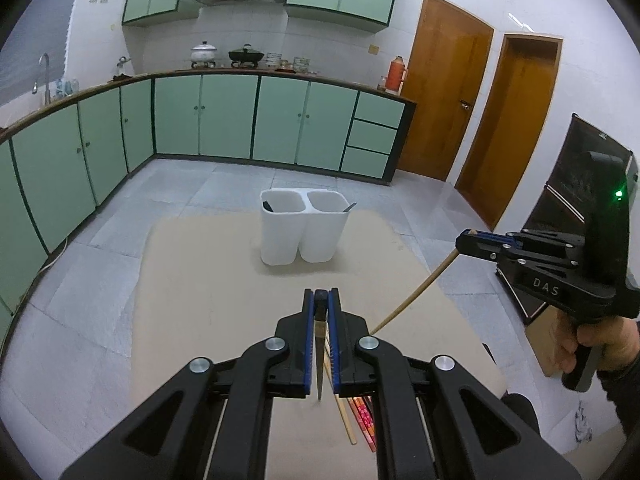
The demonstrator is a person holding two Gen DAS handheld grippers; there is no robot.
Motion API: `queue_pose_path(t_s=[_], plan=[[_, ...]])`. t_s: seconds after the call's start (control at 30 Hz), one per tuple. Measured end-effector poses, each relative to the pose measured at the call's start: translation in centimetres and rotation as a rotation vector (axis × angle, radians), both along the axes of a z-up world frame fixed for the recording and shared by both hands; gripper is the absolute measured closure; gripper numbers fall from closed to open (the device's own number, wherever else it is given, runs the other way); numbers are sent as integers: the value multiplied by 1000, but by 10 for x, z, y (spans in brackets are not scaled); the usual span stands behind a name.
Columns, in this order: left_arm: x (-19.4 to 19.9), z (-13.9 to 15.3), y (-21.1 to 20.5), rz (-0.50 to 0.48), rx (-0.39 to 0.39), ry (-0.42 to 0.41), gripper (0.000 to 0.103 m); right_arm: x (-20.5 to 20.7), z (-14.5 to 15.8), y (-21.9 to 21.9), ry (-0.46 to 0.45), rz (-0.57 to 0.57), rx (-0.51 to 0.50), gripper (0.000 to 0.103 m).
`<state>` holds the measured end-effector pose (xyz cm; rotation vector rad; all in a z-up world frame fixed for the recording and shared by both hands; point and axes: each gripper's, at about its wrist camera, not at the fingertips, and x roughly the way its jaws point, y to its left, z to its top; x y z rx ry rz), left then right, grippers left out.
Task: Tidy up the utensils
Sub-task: 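Carry both chopsticks upright and lower them into the white holder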
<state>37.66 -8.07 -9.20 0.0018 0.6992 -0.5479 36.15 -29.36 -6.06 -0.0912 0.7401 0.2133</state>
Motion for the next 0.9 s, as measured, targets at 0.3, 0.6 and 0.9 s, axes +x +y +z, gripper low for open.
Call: queue_pose_path(t_s=[0.3, 0.6, 0.9], plan=[[17, 22, -1, -9, 27, -14, 96, 9, 31, 1, 32, 40, -27, 97], [53, 68, -11, -3, 16, -68, 96, 42, 79, -2, 5, 34, -38, 97], [101, 114, -27, 32, 9, -163, 96, 90, 122, -12, -50, -2, -14, 97]])
